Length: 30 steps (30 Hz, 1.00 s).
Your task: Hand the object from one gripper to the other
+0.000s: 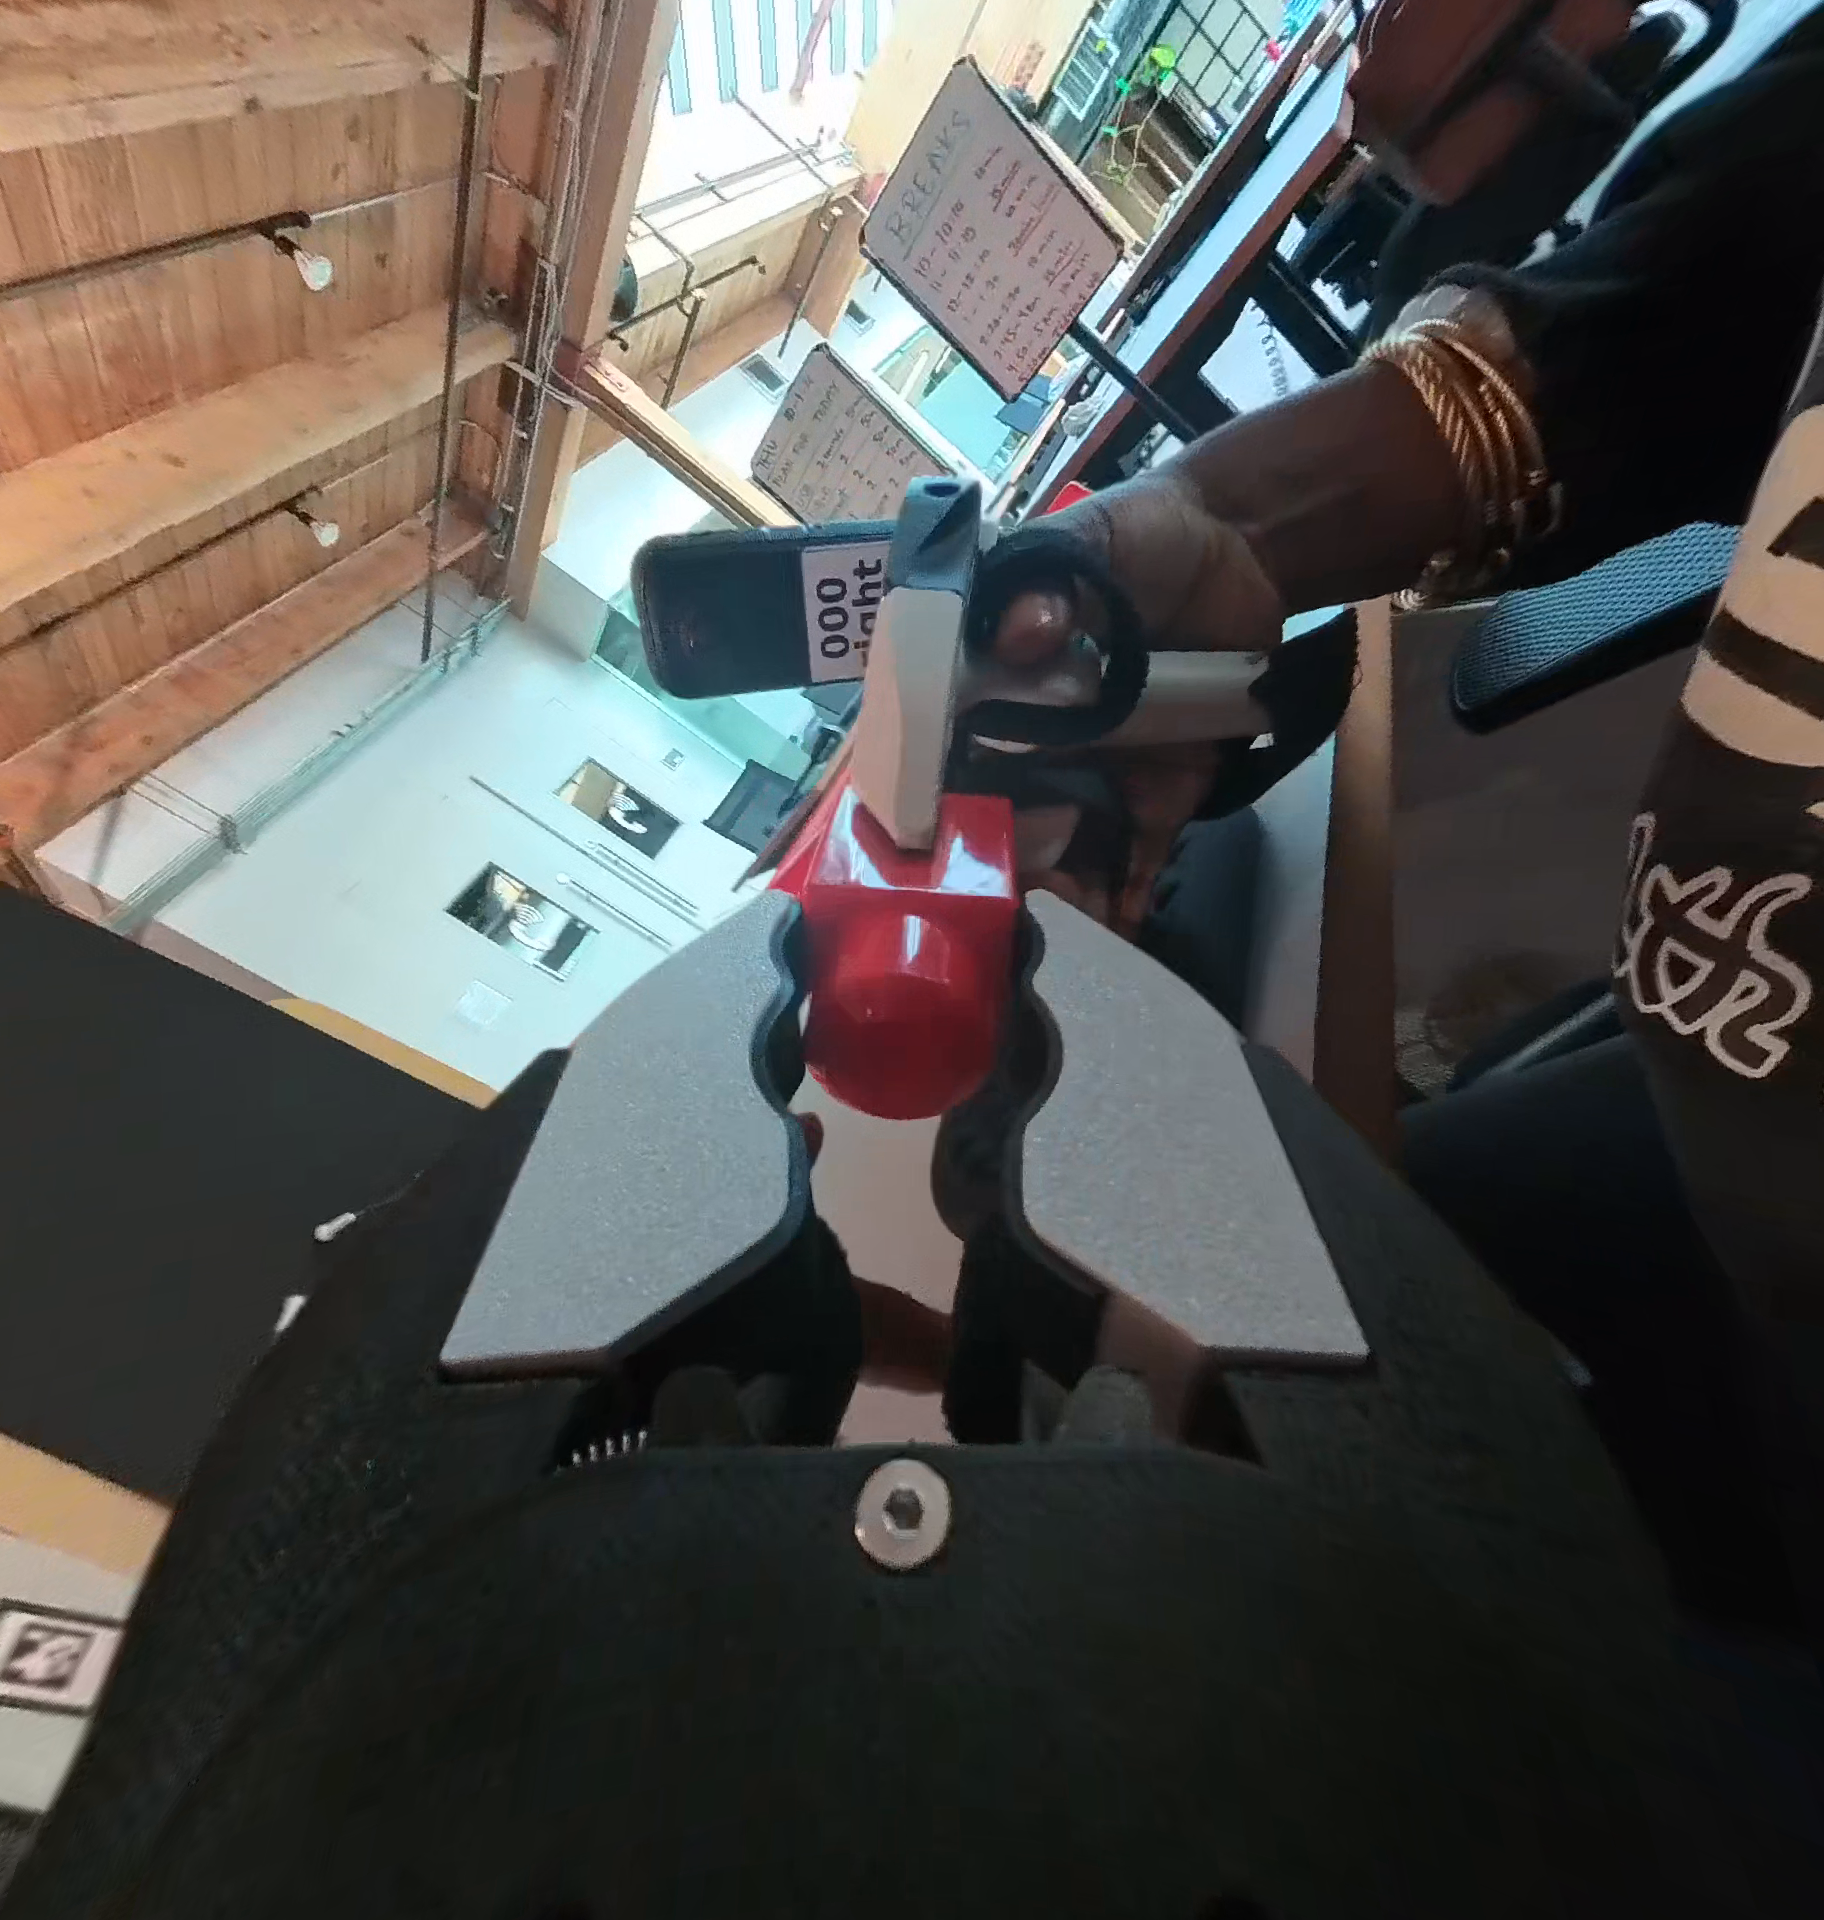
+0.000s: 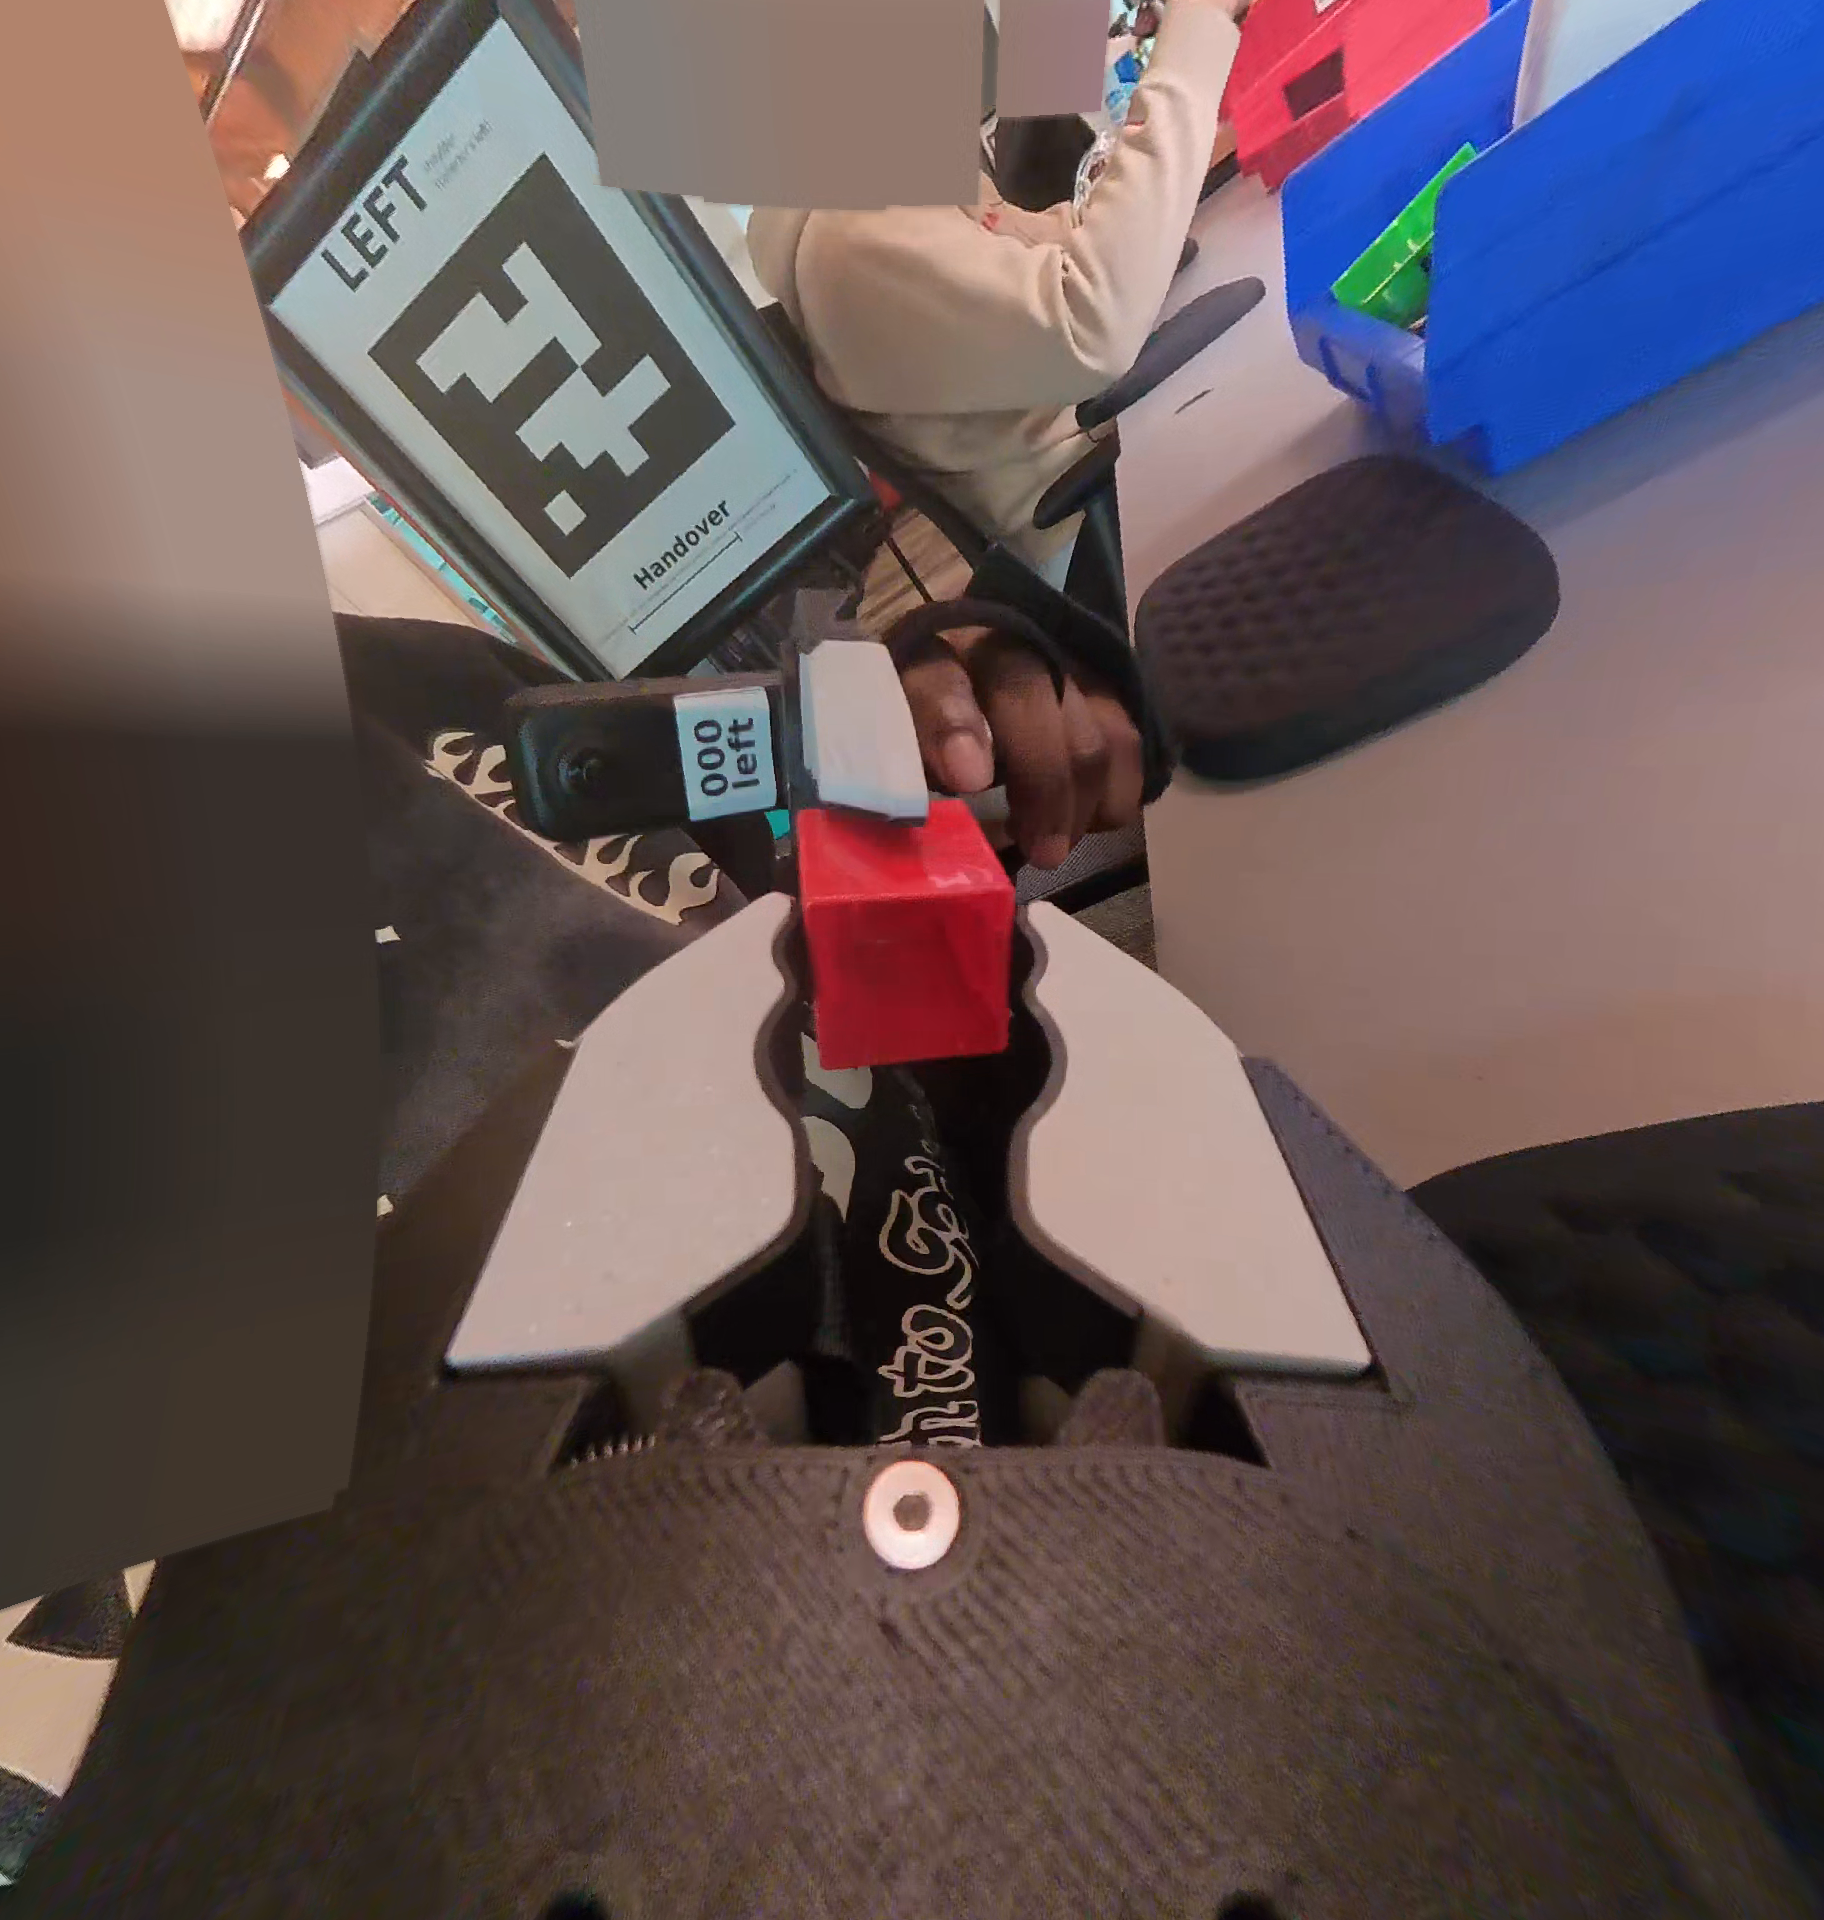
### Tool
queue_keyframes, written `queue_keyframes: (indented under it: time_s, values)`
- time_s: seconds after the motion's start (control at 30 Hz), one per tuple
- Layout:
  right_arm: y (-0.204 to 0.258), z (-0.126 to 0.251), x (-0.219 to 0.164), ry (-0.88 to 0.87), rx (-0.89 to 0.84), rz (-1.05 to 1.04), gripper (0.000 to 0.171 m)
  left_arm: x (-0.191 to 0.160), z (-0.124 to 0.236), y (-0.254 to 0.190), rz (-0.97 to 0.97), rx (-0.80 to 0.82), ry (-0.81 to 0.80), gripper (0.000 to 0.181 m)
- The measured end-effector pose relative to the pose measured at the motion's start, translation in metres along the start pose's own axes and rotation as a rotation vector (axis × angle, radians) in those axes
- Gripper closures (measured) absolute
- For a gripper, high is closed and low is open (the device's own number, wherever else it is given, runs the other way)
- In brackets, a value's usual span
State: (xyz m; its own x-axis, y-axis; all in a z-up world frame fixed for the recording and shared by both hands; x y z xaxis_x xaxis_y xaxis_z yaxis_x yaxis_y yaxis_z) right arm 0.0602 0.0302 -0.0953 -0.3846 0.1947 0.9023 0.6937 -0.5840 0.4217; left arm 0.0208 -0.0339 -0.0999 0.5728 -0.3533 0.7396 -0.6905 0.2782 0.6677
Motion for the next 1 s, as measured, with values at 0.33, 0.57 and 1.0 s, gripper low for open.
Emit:
queue_keyframes:
  time_s: [0.33,0.57,1.0]
  values:
    - [0.021,0.012,0.026,-0.26,-0.273,0.851,0.07,0.004,0.012,0.032,1.087,-0.278,-0.151,0.145]
    - [0.024,0.003,0.009,-0.027,-0.415,1.317,0.073,-0.005,0.006,0.023,1.499,-0.539,-0.152,0.145]
    - [0.028,-0.018,-0.004,0.073,-0.409,1.475,0.1,-0.005,0.0,0.004,1.56,-0.689,-0.056,0.145]
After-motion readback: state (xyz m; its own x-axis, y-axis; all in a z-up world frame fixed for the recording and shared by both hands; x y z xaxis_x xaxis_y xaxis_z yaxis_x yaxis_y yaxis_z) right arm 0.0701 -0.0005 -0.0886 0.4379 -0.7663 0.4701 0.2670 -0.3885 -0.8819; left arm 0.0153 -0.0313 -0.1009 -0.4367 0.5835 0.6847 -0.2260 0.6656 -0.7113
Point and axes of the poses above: each gripper's, where its closed fingertips meet, z back along the fingers, x out of its top, y = z × x across the jaws, the point moved 5 cm from there along z, back along the fingers, and after that the axes turned 10 degrees about z, right-handed, at the moved point
